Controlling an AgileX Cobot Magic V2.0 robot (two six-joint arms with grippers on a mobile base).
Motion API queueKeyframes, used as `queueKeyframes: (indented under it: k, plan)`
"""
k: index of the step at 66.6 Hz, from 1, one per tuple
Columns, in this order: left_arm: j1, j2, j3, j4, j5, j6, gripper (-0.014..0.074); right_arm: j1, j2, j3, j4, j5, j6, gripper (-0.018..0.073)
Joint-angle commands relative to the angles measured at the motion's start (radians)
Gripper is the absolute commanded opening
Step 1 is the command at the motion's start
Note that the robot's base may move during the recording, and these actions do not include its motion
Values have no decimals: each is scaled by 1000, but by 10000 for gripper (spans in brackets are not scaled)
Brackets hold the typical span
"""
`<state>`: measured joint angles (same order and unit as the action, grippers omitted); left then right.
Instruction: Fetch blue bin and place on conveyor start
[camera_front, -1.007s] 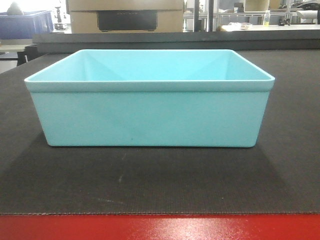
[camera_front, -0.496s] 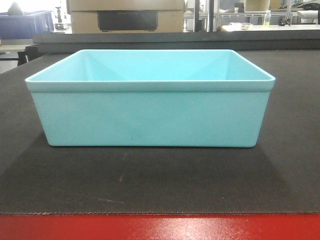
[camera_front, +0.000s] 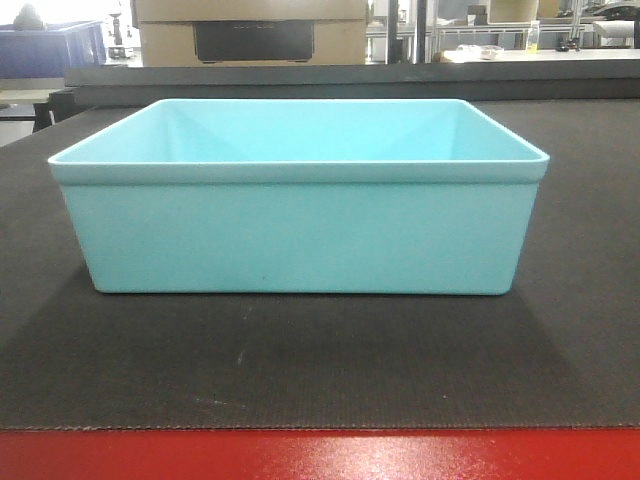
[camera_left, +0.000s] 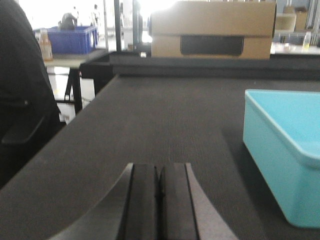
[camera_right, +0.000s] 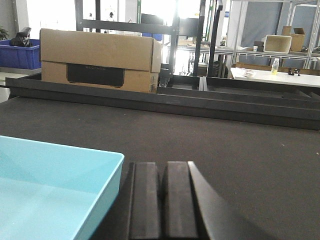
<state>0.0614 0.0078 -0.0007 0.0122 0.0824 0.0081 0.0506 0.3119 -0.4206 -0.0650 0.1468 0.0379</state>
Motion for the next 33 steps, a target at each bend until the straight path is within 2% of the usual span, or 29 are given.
queueKeyframes:
  k: [1,33]
  plan:
    - [2,-8,1,-6,5,7,-111,-7,-8,2,-11,-21,-5,-153]
    - [2,-8,1,-6,-2,7,-111,-7,-8,2,-11,-21,-5,-153]
